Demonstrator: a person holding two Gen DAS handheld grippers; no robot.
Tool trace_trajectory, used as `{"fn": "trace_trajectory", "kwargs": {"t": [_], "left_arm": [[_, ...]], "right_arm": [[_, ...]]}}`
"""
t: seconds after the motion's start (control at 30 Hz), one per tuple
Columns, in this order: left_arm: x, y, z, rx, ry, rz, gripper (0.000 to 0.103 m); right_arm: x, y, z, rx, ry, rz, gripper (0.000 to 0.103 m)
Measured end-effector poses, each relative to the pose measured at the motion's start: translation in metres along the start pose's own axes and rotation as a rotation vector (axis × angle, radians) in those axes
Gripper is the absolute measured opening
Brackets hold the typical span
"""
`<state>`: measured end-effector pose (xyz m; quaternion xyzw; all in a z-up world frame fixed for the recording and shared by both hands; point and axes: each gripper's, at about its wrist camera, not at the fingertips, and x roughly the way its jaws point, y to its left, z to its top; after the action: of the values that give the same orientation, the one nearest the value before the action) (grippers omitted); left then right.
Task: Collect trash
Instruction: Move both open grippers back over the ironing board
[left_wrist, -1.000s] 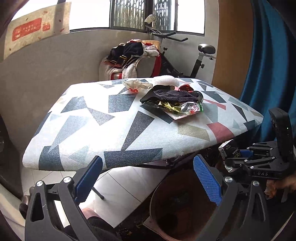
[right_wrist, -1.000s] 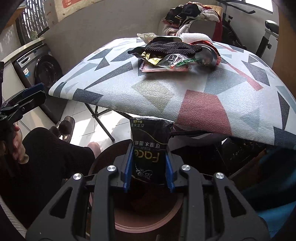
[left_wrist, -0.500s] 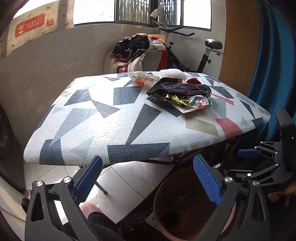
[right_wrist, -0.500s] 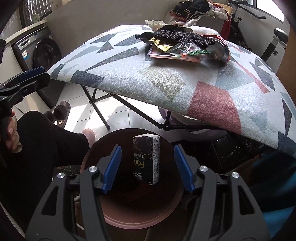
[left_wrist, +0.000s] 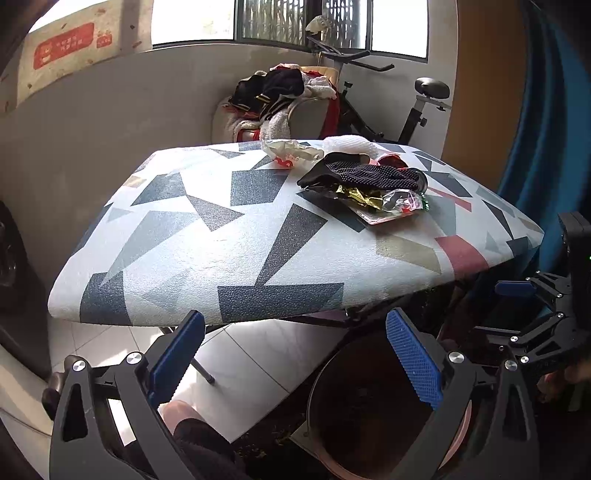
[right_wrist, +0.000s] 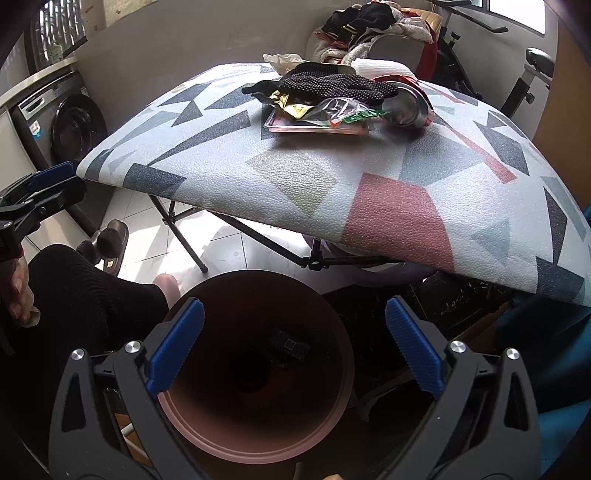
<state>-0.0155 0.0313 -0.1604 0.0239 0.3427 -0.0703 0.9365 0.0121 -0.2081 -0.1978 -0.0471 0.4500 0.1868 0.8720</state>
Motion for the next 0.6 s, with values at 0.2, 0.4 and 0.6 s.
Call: {"fn": "trace_trajectory", "kwargs": {"t": [0.2,0.4,0.6], "left_arm": [[-0.001,0.002,0.001,-0.013,0.002,-0.002,0.096],[0.002,0.009,0.010,-0.041,0.003,-0.027,0.096],[0.008,0.012,0.029,-0.004,-0.004,-0.038,0.096]], "right_arm": [[-0.011,-0.016,0.009,0.053,-0.054,0.037,0.097],[-0.020,-0.030,0.020,0.090,-0.103,0.036,0.097],[-0.023,-0.045,0.033,0.118,-0.120,0.014,0.097]]}}
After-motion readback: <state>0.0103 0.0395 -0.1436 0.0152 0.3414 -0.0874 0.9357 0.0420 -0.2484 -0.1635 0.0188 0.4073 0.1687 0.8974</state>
